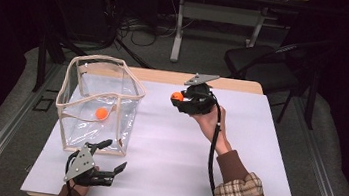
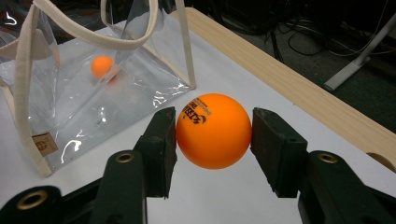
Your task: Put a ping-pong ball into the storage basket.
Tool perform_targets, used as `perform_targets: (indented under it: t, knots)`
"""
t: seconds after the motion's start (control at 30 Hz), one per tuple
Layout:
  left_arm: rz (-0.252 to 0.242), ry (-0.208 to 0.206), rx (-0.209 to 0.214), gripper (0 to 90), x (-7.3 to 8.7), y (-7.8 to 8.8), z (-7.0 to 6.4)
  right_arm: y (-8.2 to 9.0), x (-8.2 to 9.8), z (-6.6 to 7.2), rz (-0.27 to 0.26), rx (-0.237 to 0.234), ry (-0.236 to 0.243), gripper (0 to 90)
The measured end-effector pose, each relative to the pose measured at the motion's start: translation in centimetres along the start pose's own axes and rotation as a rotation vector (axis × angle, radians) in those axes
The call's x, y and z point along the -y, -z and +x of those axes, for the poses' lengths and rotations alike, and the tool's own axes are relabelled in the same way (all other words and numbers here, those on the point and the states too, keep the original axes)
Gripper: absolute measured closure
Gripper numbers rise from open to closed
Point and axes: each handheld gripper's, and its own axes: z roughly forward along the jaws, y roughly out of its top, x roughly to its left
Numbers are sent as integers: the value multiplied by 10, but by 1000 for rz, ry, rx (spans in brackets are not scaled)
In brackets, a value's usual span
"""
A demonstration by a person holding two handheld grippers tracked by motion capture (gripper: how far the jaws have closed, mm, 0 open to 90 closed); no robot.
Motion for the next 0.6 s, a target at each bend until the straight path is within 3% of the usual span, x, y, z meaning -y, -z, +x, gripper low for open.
perform_targets:
  t: [0.6]
  knots:
    - [6,-4,2,156,0,-1,0,-2,-16,4,-22,-25,16,511]
